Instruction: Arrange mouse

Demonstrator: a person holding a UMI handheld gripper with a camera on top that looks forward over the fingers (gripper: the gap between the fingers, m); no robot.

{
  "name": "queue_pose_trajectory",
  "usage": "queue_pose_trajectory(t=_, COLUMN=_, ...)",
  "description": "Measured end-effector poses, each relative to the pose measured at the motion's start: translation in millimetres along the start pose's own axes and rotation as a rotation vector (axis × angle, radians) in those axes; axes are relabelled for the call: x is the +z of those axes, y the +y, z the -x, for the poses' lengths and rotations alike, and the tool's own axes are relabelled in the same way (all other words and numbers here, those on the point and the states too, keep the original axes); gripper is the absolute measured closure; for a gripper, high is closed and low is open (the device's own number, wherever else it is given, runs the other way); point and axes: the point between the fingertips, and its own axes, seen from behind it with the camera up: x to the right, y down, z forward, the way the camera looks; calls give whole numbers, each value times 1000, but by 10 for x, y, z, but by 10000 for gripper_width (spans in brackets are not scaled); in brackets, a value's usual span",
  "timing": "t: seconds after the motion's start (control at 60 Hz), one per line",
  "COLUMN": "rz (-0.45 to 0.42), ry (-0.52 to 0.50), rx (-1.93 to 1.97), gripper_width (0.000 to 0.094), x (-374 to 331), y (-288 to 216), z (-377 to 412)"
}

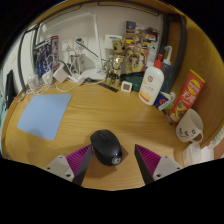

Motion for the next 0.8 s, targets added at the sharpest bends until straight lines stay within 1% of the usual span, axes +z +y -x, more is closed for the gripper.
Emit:
queue_pose_trajectory(t=0.117, rz=11, ry=9, rx=27, gripper_width=74, x=173, y=-129, z=-142)
queue_pose_trajectory(t=0.25, rz=23, ry=-5, rx=82, gripper_width=78, x=313, y=-211, z=-254)
queue_pose_trajectory(t=0.3, rz=29, ry=-21, rx=104, gripper_width=86, x=334, y=-213, z=-250)
queue_pose_trajectory(t=0.333, rz=30, ry=-33, rx=117, gripper_width=110, x=346, y=-219, z=-237)
queue_pose_trajectory(t=0.383, rz=21, ry=-33, rx=113, gripper_width=122, x=358, y=-233, z=-242)
queue_pose_trajectory(t=0.45, rz=8, ry=-47, rx=99, gripper_width=215, x=368, y=-250, z=-194)
queue_pose_trajectory(t=0.5, rz=-6, ry=-51, rx=92, gripper_width=267, x=373, y=-262, z=-164)
queue_pose_trajectory(t=0.517, rz=-12, ry=-54, rx=88, gripper_width=267, x=374, y=-265, z=-147)
queue_pose_trajectory(t=0.567, rz=-26, ry=-54, rx=80, gripper_width=457, x=370, y=-271, z=-112)
queue_pose_trajectory(t=0.683, rz=-33, ry=-31, rx=98, gripper_width=484, x=350, y=-251, z=-116)
queue_pose_trajectory(t=0.733, rz=-36, ry=-34, rx=117, gripper_width=523, x=353, y=-259, z=-115)
queue_pose_trajectory(t=0.75, rz=-37, ry=-35, rx=126, gripper_width=512, x=356, y=-260, z=-114)
queue_pose_trajectory(t=0.767, rz=-40, ry=-33, rx=134, gripper_width=555, x=359, y=-267, z=-110)
queue_pose_trajectory(t=0.8, rz=-39, ry=-30, rx=144, gripper_width=583, x=364, y=-267, z=-111)
